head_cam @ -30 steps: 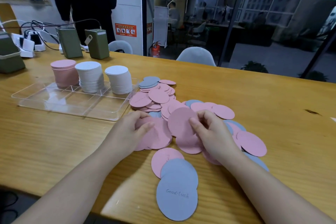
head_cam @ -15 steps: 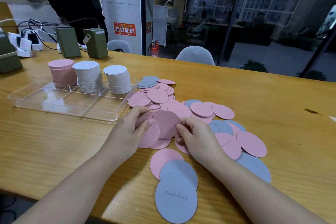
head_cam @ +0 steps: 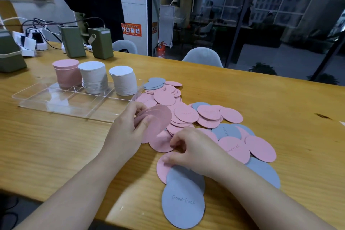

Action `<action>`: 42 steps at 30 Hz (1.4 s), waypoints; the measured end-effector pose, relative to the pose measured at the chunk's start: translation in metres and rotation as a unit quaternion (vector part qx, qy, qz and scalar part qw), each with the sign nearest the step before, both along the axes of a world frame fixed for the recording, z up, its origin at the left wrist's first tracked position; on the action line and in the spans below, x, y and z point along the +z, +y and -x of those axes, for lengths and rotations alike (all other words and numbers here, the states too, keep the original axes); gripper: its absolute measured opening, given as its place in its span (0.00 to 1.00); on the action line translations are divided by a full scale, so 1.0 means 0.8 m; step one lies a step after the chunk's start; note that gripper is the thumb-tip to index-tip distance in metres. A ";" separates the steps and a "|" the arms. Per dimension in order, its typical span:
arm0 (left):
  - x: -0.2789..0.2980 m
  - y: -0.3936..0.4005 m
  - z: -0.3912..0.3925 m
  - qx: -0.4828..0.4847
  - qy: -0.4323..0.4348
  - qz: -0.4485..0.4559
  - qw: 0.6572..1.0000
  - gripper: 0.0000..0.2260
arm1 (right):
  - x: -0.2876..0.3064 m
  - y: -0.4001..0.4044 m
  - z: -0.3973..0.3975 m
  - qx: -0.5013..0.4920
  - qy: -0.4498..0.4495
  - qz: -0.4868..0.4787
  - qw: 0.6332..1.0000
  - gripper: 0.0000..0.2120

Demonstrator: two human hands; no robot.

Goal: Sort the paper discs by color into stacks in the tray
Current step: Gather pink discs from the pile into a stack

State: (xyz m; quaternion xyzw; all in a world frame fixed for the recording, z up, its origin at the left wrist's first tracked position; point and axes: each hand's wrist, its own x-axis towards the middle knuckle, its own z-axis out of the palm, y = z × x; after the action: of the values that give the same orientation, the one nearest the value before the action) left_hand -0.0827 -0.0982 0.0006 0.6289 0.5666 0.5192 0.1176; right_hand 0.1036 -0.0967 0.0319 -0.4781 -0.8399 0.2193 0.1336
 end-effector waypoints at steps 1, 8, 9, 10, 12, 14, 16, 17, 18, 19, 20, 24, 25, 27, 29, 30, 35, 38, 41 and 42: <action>0.000 0.000 0.002 0.009 -0.006 -0.001 1.000 0.08 | 0.003 0.000 0.002 0.000 -0.015 0.014 1.000 0.21; 0.008 -0.005 -0.004 0.029 -0.101 0.044 0.993 0.03 | 0.009 0.011 0.015 0.035 -0.080 0.072 0.994 0.17; 0.009 -0.005 -0.004 0.030 -0.109 0.048 0.992 0.03 | 0.008 0.012 0.015 0.036 -0.081 0.074 0.993 0.16; 0.009 -0.005 -0.004 0.030 -0.112 0.050 0.992 0.03 | 0.007 0.012 0.014 0.036 -0.081 0.077 0.993 0.16; 0.009 -0.006 -0.001 0.026 -0.112 0.055 0.992 0.07 | 0.007 0.011 0.013 0.042 -0.078 0.081 0.993 0.15; 0.009 -0.005 0.002 0.002 -0.104 0.061 0.993 0.15 | 0.007 0.010 0.014 0.044 -0.069 0.077 0.994 0.12; 0.010 -0.006 0.003 -0.014 -0.105 0.067 0.992 0.21 | 0.005 0.013 0.016 0.027 -0.036 0.057 0.997 0.08; 0.011 -0.006 0.004 -0.012 -0.111 0.070 0.991 0.21 | 0.003 0.017 0.018 0.012 -0.017 0.036 0.999 0.08; 0.010 -0.005 0.005 -0.006 -0.118 0.071 0.990 0.20 | 0.002 0.021 0.020 0.003 -0.007 0.011 1.000 0.09; 0.010 -0.004 0.006 0.004 -0.123 0.069 0.990 0.19 | 0.003 0.026 0.023 0.001 -0.003 -0.008 1.000 0.09; 0.009 -0.003 0.006 0.015 -0.127 0.065 0.990 0.18 | 0.004 0.030 0.027 0.007 -0.004 -0.021 1.000 0.08; 0.009 -0.004 0.011 0.049 -0.138 0.052 0.988 0.14 | 0.009 0.046 0.040 0.063 -0.065 -0.028 0.996 0.02; 0.009 -0.004 0.013 0.053 -0.141 0.051 0.987 0.13 | 0.011 0.048 0.042 0.079 -0.088 -0.025 0.993 0.03; 0.007 -0.002 0.016 0.055 -0.147 0.049 0.986 0.12 | 0.016 0.051 0.044 0.109 -0.134 -0.004 0.985 0.03; 0.006 -0.001 0.018 0.055 -0.156 0.048 0.985 0.11 | 0.024 0.052 0.044 0.132 -0.185 0.028 0.974 0.07; 0.006 0.000 0.018 0.055 -0.162 0.050 0.984 0.10 | 0.027 0.053 0.044 0.143 -0.205 0.040 0.967 0.09; 0.006 0.001 0.016 0.049 -0.176 0.060 0.981 0.09 | 0.033 0.057 0.051 0.132 -0.231 0.052 0.963 0.23; 0.004 0.002 0.017 0.034 -0.186 0.065 0.980 0.13 | 0.030 0.061 0.055 0.123 -0.212 0.044 0.969 0.18; 0.003 0.003 0.019 0.030 -0.183 0.064 0.981 0.15 | 0.029 0.064 0.055 0.118 -0.162 0.040 0.979 0.15; 0.003 0.003 0.019 0.028 -0.181 0.062 0.981 0.15 | 0.029 0.065 0.054 0.122 -0.150 0.035 0.981 0.15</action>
State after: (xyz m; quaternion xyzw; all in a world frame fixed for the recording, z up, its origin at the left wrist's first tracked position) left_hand -0.0979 -0.0959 0.0032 0.4999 0.5844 0.5916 0.2422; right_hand 0.0603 -0.0450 0.0552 -0.4041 -0.8941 0.1890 -0.0385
